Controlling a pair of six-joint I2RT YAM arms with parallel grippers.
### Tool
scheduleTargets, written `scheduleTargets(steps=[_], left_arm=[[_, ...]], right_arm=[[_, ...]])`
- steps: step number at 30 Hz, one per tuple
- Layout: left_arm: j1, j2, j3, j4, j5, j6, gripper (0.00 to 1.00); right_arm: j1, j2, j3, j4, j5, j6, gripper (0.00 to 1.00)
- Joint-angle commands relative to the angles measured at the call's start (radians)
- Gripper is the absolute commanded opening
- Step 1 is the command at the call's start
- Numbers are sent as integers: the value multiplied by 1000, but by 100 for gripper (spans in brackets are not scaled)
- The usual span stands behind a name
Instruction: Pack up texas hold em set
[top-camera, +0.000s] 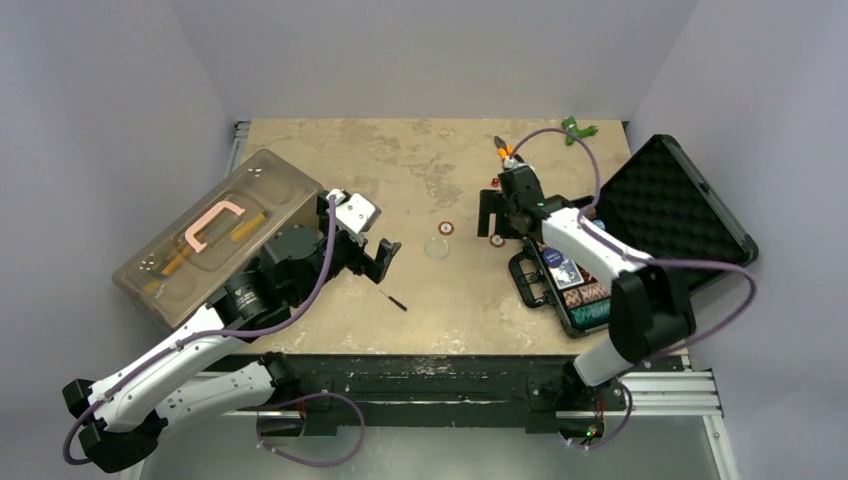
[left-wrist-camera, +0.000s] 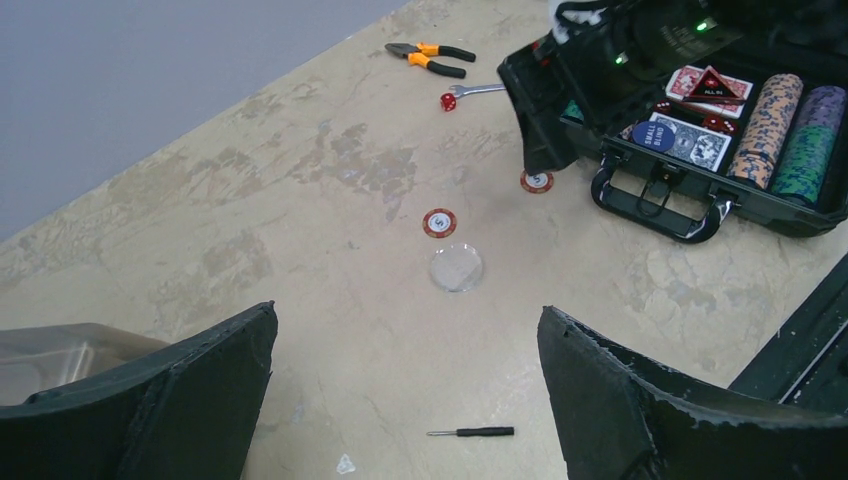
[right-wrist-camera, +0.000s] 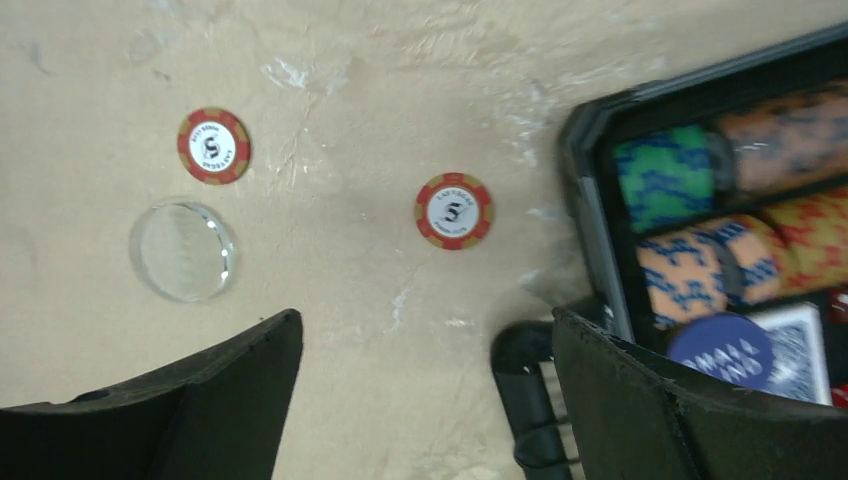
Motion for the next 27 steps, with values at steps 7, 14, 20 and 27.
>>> scheduleTargets(steps=[7,14,20,27], left_arm=[[-6,24,26,14,-61,38,98],[-6,37,25,14,-68,50,98],[-6,47,26,14,-66,53,98],[-6,55,29,15,-62,55,98]], right_arm=[[15,329,261,-115,-45,0,61],[12,379,251,-106,-8,79,62],[-11,390,226,-78,12,114,62],[-29,405,196,-41,-1,105,61]])
